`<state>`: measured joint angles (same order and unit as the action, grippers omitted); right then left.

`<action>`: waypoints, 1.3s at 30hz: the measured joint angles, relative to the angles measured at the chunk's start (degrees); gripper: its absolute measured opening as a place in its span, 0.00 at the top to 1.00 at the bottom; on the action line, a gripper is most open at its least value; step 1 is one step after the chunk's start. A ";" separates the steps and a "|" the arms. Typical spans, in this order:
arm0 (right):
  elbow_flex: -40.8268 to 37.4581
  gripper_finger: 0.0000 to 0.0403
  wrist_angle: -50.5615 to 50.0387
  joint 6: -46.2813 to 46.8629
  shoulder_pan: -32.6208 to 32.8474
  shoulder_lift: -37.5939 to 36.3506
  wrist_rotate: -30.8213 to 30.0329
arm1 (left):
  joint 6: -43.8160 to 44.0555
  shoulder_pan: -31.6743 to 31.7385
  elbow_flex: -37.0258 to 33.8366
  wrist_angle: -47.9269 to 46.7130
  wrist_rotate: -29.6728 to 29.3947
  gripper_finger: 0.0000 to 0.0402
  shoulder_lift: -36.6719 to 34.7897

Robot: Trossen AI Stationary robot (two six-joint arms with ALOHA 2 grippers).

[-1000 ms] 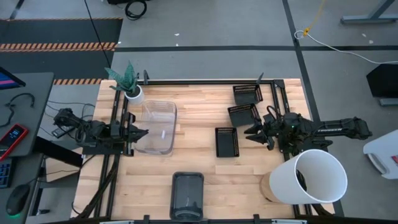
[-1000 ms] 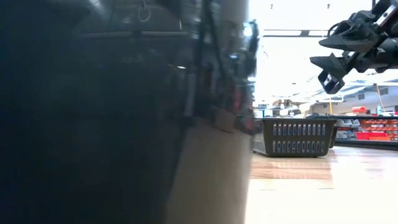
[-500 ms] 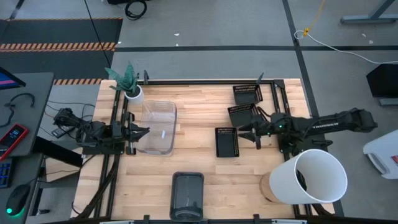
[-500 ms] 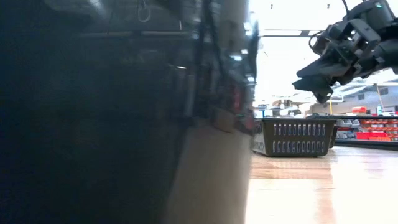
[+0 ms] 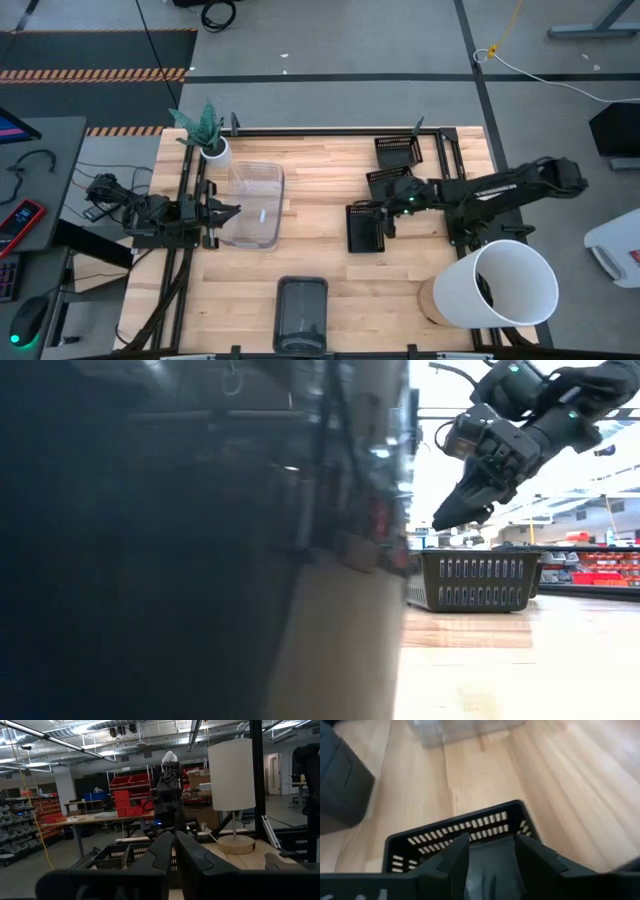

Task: Stack baskets by color
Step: Stack the bottom black bin on top of the middle black bin

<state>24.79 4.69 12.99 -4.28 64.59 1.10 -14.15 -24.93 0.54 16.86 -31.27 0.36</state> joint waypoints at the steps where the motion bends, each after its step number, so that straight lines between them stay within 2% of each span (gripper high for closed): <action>1: 1.33 0.59 -1.13 0.15 0.52 1.46 0.15 | 0.01 0.00 0.00 0.00 0.00 0.92 0.00; 5: 6.08 0.59 -5.03 0.33 4.06 7.21 0.38 | 0.00 0.00 0.00 0.03 0.00 0.91 0.00; 11: 13.64 0.59 -13.57 0.03 10.28 13.78 -2.65 | 0.02 0.00 0.00 0.03 0.00 0.93 0.00; 16: 18.54 0.59 -15.74 -0.87 14.18 17.78 -6.35 | 0.02 0.00 0.00 0.00 0.00 0.94 0.00; 22: 23.94 0.59 -22.24 -0.37 16.85 20.78 -6.46 | 0.02 0.00 0.00 0.02 0.01 0.92 0.00; 32: 27.32 0.59 -20.83 -0.11 22.23 22.59 -8.53 | 0.03 0.00 0.00 0.01 0.02 0.92 0.00; 39: 27.31 0.58 -21.80 0.33 23.54 25.91 -7.21 | 0.02 0.00 0.00 0.05 0.02 0.93 0.00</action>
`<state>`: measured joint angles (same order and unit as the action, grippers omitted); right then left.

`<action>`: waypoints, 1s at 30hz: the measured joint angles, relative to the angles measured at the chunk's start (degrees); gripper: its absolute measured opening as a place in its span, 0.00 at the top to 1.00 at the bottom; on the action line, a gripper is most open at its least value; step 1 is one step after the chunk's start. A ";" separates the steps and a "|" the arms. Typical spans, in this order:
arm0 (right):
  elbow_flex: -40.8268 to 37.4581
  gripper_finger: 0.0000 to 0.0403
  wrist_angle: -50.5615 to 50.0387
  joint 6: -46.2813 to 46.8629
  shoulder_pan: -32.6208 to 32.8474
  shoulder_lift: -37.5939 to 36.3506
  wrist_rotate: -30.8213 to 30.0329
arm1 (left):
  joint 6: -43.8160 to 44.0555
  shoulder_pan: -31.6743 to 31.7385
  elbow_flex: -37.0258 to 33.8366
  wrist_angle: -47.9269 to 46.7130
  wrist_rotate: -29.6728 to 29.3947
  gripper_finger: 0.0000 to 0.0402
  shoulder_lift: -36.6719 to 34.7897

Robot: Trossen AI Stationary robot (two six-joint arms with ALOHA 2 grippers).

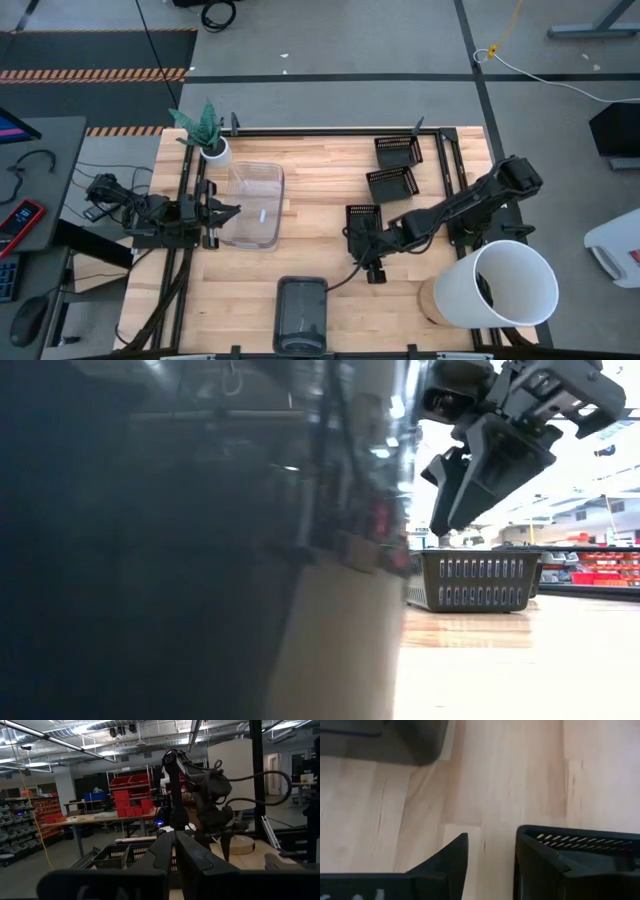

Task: Stack baskets by color
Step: Stack the bottom black bin on top of the middle black bin

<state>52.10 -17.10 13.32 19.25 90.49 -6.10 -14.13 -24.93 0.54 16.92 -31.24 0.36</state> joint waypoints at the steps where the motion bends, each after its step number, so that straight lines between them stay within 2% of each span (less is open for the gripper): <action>1: 0.00 0.57 0.02 0.01 0.18 0.35 -0.13 | 0.00 0.00 0.00 -0.03 0.00 0.93 0.00; 9: 0.00 0.41 -4.53 1.92 0.98 -0.17 -5.20 | 0.00 0.00 0.00 -0.05 0.00 0.91 0.00; 13: -0.06 0.39 -6.19 1.95 1.00 0.53 -6.51 | 0.00 0.00 0.00 -0.01 0.00 0.93 0.00; 18: -0.74 0.43 -6.86 1.97 0.63 0.46 -8.86 | 0.00 0.00 0.00 0.30 -0.02 0.94 0.00; 30: -0.76 0.65 -6.62 1.44 0.47 6.20 -6.83 | 0.00 -0.02 0.00 0.29 -0.01 0.92 0.00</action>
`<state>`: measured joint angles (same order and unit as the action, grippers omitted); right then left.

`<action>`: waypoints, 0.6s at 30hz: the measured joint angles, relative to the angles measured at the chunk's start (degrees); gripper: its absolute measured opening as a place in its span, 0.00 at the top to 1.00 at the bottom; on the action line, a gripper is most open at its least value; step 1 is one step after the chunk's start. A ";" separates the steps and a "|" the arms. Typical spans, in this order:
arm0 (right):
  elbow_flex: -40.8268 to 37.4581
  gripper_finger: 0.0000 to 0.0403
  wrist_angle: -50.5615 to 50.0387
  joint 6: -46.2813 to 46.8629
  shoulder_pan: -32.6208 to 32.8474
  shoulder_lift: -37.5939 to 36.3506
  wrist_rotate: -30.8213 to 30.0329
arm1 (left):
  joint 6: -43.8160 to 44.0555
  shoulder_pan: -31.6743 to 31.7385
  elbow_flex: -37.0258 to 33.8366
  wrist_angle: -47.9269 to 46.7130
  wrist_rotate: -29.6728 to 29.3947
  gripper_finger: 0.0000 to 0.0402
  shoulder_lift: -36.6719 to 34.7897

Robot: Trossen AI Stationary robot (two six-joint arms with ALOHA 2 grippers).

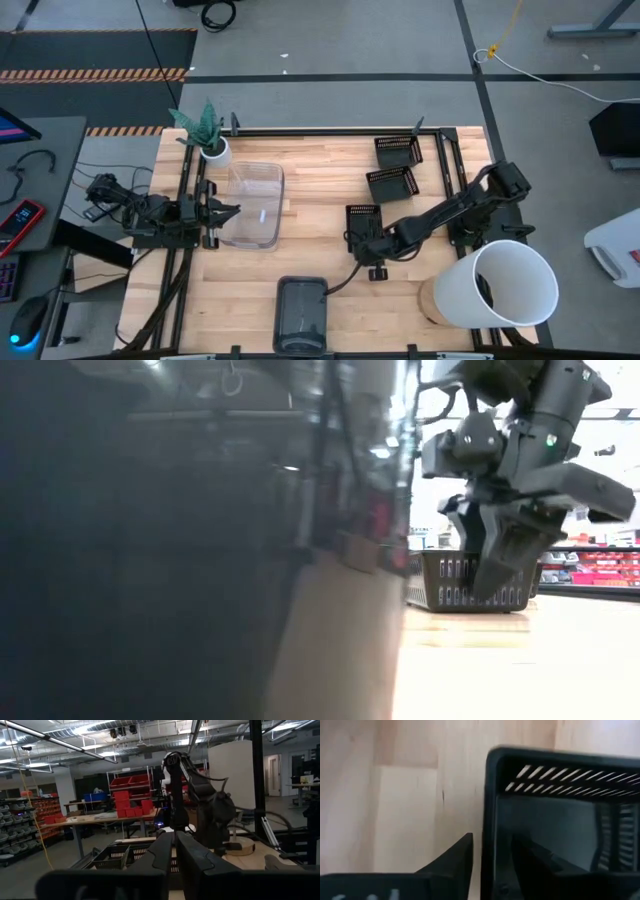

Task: Stack baskets by color
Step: Stack the bottom black bin on top of the middle black bin

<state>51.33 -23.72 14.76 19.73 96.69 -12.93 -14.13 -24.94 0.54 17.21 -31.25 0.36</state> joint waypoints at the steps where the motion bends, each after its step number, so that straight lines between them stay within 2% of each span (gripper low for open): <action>1: 0.00 0.67 -0.07 -0.29 -0.03 0.52 0.24 | 0.00 0.00 0.00 -0.04 0.01 0.93 0.00; 6: 0.00 0.79 0.15 -1.43 -0.10 1.04 0.64 | 0.00 0.00 0.00 -0.01 0.01 0.93 0.00; 11: 0.02 0.96 0.03 -3.06 -0.09 0.40 1.44 | 0.00 -0.01 0.00 0.01 0.00 0.92 0.00; 18: 3.17 0.97 -0.36 -6.71 0.10 0.34 2.27 | 0.00 0.00 0.00 0.09 -0.02 0.92 0.00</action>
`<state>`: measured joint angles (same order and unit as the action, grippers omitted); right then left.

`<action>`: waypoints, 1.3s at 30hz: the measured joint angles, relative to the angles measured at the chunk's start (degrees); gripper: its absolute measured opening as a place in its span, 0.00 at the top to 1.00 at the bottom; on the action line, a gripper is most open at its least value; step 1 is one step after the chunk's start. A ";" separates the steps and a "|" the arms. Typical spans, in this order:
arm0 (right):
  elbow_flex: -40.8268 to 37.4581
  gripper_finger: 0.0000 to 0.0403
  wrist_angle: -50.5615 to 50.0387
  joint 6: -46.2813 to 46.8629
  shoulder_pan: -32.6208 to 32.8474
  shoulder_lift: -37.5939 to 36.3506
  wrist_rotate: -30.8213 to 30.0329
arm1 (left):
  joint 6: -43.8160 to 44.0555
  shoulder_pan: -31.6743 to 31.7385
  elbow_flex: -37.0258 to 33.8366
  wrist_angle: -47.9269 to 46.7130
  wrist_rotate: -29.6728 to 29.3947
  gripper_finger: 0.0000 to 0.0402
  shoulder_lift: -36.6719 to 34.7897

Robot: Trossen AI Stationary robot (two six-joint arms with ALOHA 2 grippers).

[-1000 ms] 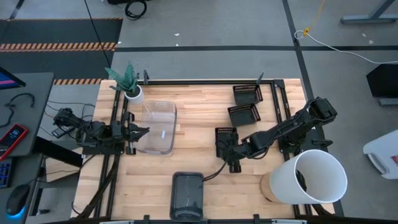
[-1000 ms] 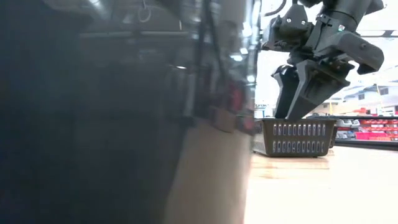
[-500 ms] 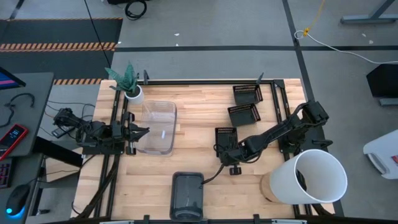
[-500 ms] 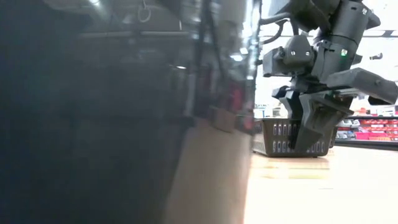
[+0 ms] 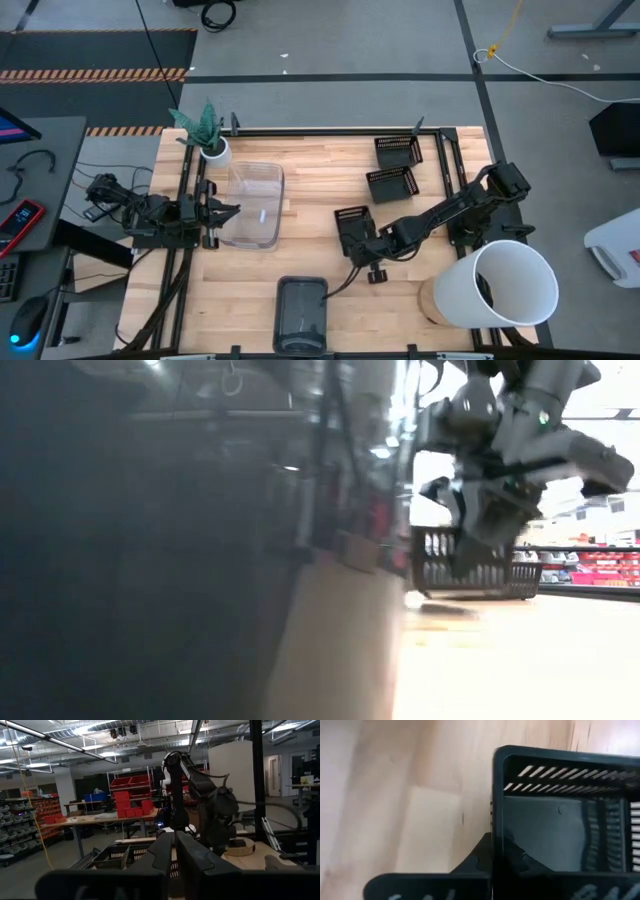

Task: Stack baskets by color
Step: Stack the bottom black bin on top of the middle black bin

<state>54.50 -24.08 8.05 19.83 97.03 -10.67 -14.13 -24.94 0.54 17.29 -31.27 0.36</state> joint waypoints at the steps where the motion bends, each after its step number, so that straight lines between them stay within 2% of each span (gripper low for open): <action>1: 0.73 0.98 -0.02 -0.86 0.14 -0.15 -0.10 | 0.00 0.01 0.00 -0.08 0.02 0.93 0.00; 4: 2.75 0.99 -0.61 -2.90 0.62 -1.10 -2.89 | 0.00 -0.01 0.00 -0.06 0.02 0.94 0.00; 9: 6.45 0.98 -8.56 -0.64 1.14 -4.96 -13.79 | 0.00 0.00 0.00 -0.08 0.02 0.92 0.00; 12: 7.24 0.99 -14.25 5.70 0.60 -7.90 -19.40 | 0.00 0.01 0.00 -0.08 0.02 0.91 0.00; 17: 7.25 0.99 -25.89 23.69 -3.41 -12.46 -27.22 | 0.00 0.01 0.00 -0.08 0.02 0.92 0.00; 21: 7.25 0.98 -32.66 35.16 -7.44 -13.43 -27.06 | 0.00 0.00 0.00 -0.10 0.02 0.93 0.00; 24: 7.24 0.98 -34.10 40.12 -10.53 -12.61 -26.32 | 0.00 0.01 0.00 -0.09 0.02 0.93 0.00; 32: 5.16 0.98 -29.44 39.96 -18.42 -8.47 -24.86 | 0.00 0.01 0.00 -0.04 0.00 0.91 0.00; 39: 4.74 0.98 -23.76 39.98 -21.19 -2.84 -24.92 | 0.00 0.01 0.00 -0.08 0.00 0.93 0.00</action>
<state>59.24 -47.84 48.03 -1.36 94.19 -35.58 -14.13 -24.93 0.54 17.21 -31.27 0.36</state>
